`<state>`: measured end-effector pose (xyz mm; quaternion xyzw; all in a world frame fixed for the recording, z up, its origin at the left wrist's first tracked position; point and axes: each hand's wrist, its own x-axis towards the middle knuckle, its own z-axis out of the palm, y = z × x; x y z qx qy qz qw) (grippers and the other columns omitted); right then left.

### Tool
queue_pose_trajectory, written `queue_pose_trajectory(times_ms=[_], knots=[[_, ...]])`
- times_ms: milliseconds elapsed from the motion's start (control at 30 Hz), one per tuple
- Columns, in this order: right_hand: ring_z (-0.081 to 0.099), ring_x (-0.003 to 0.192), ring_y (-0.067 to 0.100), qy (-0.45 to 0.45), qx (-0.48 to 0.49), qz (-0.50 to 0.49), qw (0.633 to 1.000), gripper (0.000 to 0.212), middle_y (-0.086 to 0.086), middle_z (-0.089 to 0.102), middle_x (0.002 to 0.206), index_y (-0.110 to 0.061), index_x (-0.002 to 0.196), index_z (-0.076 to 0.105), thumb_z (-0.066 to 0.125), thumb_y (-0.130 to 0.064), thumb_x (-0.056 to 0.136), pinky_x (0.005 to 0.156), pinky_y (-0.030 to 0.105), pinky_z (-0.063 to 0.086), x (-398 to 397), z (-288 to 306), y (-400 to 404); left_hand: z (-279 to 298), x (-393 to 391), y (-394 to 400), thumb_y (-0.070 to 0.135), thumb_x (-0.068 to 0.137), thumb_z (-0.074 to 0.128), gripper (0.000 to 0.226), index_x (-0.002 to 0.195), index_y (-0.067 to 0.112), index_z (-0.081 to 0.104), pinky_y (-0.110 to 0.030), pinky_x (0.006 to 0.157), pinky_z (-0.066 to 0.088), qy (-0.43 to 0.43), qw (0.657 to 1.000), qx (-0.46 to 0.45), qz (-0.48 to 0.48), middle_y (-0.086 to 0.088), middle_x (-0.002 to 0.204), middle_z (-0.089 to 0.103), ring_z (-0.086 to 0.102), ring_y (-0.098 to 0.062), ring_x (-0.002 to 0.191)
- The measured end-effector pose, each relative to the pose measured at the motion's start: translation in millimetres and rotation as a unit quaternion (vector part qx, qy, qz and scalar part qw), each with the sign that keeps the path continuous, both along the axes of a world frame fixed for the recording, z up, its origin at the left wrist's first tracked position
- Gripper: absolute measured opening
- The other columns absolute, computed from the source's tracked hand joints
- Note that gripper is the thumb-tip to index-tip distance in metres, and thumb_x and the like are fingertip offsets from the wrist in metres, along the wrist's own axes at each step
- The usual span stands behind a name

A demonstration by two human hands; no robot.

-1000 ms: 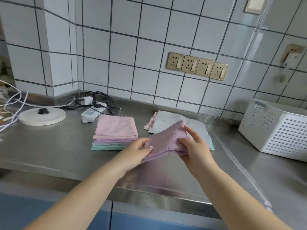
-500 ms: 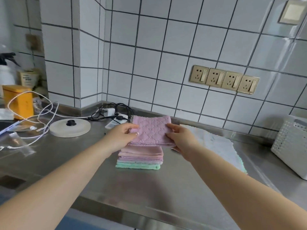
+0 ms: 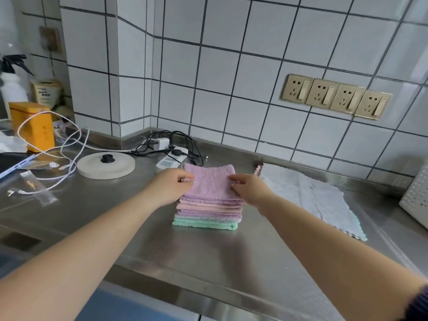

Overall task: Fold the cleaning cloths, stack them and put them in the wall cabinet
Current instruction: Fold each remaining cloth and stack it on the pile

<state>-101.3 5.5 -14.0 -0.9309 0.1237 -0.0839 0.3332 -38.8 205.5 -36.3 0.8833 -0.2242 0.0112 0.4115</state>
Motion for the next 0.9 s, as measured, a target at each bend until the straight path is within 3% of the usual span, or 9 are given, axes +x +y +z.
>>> queue_pose_trajectory(times_ms=[67, 167, 233, 300, 400, 500, 633, 733, 900], knots=[[0.06, 0.098, 0.022, 0.006, -0.013, 0.001, 1.0, 0.044, 0.003, 0.057, 0.131, -0.025, 0.133, 0.053, 0.043, -0.015, 0.091, 0.079, 0.023, 0.043, -1, -4, -2, -3, 0, 1, 0.03, 0.089, 0.056, 0.031, 0.12, 0.025, 0.063, -0.024, 0.091, 0.041, -0.008, 0.999, 0.043, -0.01, 0.0, 0.126, 0.06, 0.056, -0.015, 0.11], [0.061, 0.087, 0.02, -0.009, -0.04, -0.018, 0.999, 0.042, 0.006, 0.056, 0.13, -0.026, 0.132, 0.052, 0.046, -0.021, 0.091, 0.072, 0.023, 0.047, 2, -8, -7, 1, -2, 2, 0.047, 0.087, 0.053, 0.042, 0.128, 0.037, 0.053, -0.031, 0.103, 0.032, -0.07, 0.986, 0.152, 0.025, -0.001, 0.132, 0.045, 0.04, -0.021, 0.126], [0.057, 0.11, 0.02, -0.05, -0.08, -0.031, 0.995, 0.042, 0.006, 0.045, 0.142, -0.026, 0.134, 0.051, 0.047, -0.026, 0.092, 0.088, 0.026, 0.046, 11, -6, -10, 10, -3, -3, 0.046, 0.089, 0.049, 0.05, 0.137, 0.034, 0.042, -0.034, 0.107, 0.028, -0.119, 0.976, 0.177, 0.051, -0.001, 0.141, 0.037, 0.032, -0.023, 0.133], [0.04, 0.132, 0.021, -0.084, -0.124, -0.016, 0.989, 0.043, 0.002, 0.035, 0.149, -0.026, 0.136, 0.048, 0.046, -0.027, 0.093, 0.103, 0.03, 0.035, 21, -1, -5, 20, 0, -17, 0.037, 0.093, 0.044, 0.054, 0.143, 0.02, 0.032, -0.039, 0.111, 0.03, -0.146, 0.973, 0.177, 0.022, -0.005, 0.148, 0.035, 0.033, -0.024, 0.136], [0.03, 0.138, 0.022, -0.08, -0.167, 0.03, 0.982, 0.045, 0.001, 0.027, 0.154, -0.024, 0.139, 0.044, 0.046, -0.025, 0.094, 0.112, 0.036, 0.028, 33, 4, 15, 26, 5, -44, 0.024, 0.093, 0.039, 0.046, 0.138, 0.01, 0.038, -0.042, 0.103, 0.039, -0.143, 0.963, 0.226, -0.015, -0.013, 0.137, 0.048, 0.047, -0.03, 0.123], [0.026, 0.14, 0.024, 0.004, -0.246, 0.06, 0.968, 0.043, 0.0, 0.024, 0.155, -0.027, 0.138, 0.042, 0.037, -0.03, 0.096, 0.114, 0.046, 0.022, 43, -12, 23, 7, 15, -57, 0.024, 0.093, 0.035, 0.042, 0.132, 0.01, 0.043, -0.039, 0.105, 0.031, -0.122, 0.945, 0.301, -0.017, -0.013, 0.138, 0.048, 0.044, -0.027, 0.127], [0.01, 0.145, 0.017, 0.074, -0.258, 0.084, 0.96, 0.048, -0.004, 0.017, 0.157, -0.031, 0.145, 0.027, 0.022, -0.043, 0.098, 0.114, 0.054, 0.015, 47, -34, 15, -22, 21, -51, 0.033, 0.097, 0.024, 0.056, 0.149, 0.013, 0.014, -0.041, 0.119, 0.004, -0.093, 0.946, 0.311, -0.005, -0.004, 0.159, 0.011, 0.008, -0.02, 0.146], [0.007, 0.146, 0.018, 0.087, -0.249, 0.068, 0.962, 0.054, -0.005, 0.01, 0.158, -0.034, 0.145, 0.021, 0.023, -0.052, 0.095, 0.115, 0.053, 0.013, 48, -38, 10, -23, 19, -50, 0.035, 0.097, 0.023, 0.055, 0.148, 0.019, 0.016, -0.045, 0.118, 0.003, -0.091, 0.951, 0.294, 0.0, 0.002, 0.159, 0.008, 0.005, -0.016, 0.146], [0.022, 0.141, 0.025, 0.074, -0.232, 0.04, 0.969, 0.06, -0.005, 0.01, 0.158, -0.034, 0.144, 0.021, 0.025, -0.061, 0.091, 0.113, 0.051, 0.018, 40, -41, 10, -21, 14, -49, 0.038, 0.097, 0.026, 0.053, 0.147, 0.021, 0.022, -0.047, 0.117, 0.007, -0.118, 0.946, 0.302, 0.003, 0.005, 0.158, 0.013, 0.01, -0.015, 0.145]])
